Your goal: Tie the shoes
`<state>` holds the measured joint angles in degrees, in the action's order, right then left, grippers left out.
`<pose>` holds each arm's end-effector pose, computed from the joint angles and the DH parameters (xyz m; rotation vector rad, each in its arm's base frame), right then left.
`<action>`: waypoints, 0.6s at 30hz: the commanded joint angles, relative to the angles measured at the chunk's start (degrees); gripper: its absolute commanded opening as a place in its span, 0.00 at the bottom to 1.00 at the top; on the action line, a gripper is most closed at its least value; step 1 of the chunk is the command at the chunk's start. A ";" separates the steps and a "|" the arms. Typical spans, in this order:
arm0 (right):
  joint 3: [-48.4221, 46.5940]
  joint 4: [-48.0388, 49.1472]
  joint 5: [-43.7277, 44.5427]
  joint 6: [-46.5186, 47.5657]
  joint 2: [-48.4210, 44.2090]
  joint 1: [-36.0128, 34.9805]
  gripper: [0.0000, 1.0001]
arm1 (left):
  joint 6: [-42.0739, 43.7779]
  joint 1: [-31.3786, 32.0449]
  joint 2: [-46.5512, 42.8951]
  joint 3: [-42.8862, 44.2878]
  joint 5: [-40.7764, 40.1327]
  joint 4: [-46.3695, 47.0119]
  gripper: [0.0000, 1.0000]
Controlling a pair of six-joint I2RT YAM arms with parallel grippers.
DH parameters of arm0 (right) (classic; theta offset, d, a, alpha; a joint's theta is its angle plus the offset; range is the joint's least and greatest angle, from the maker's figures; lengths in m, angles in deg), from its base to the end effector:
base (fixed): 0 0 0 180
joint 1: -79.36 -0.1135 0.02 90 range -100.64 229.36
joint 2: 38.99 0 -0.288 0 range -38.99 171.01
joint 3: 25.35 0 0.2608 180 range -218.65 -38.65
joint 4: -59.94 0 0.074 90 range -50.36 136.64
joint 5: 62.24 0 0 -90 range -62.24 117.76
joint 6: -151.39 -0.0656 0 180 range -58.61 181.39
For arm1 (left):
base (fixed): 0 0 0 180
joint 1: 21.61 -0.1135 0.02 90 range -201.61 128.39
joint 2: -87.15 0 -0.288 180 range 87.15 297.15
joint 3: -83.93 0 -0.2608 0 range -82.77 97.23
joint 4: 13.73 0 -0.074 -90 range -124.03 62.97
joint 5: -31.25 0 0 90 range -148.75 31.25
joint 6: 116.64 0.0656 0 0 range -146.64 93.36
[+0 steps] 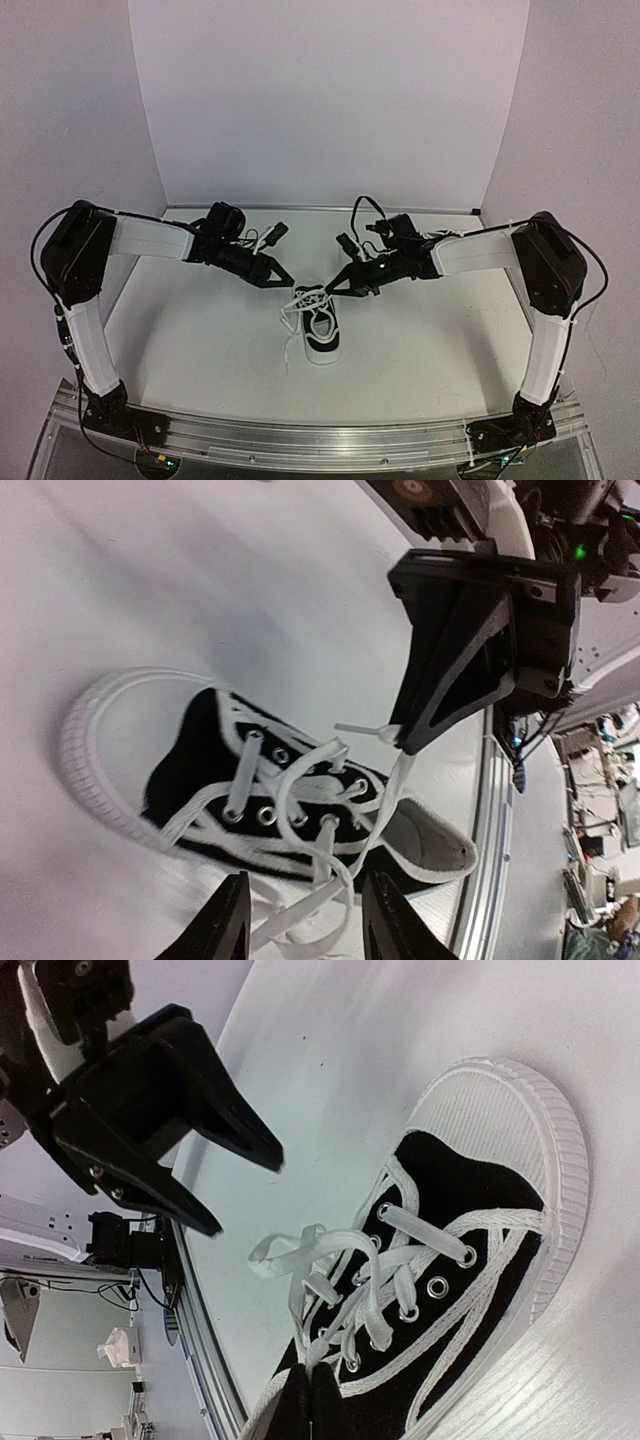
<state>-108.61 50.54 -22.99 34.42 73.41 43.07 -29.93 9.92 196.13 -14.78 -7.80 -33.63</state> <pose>0.3309 0.3060 0.1808 -0.7303 2.3112 1.5514 0.3334 -0.2643 0.1795 1.0002 2.1854 -1.3488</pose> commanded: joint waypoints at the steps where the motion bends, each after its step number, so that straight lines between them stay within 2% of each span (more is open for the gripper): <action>1: 0.64 1.83 2.15 1.64 -4.65 1.00 0.00 | -1.78 -0.77 -10.29 -4.15 -13.09 -2.64 0.43; 6: 0.79 1.73 2.71 2.40 -5.40 1.93 0.00 | -6.99 0.63 -17.90 -13.77 -20.15 -2.15 0.49; 11: 0.79 1.60 2.67 2.97 -5.54 2.79 0.00 | -9.07 8.93 -21.48 -20.01 -29.41 -5.77 0.52; 15: 0.79 1.55 2.75 3.22 -5.43 2.97 0.00 | -12.90 12.88 -23.52 -25.47 -33.11 -2.04 0.53; 18: 0.91 1.64 2.95 3.18 -5.52 3.08 0.00 | -13.07 15.94 -22.25 -25.58 -37.87 -1.35 0.53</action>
<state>-107.88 50.50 -20.87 36.53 70.07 45.96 -40.41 23.48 175.25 -40.13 -37.26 -37.39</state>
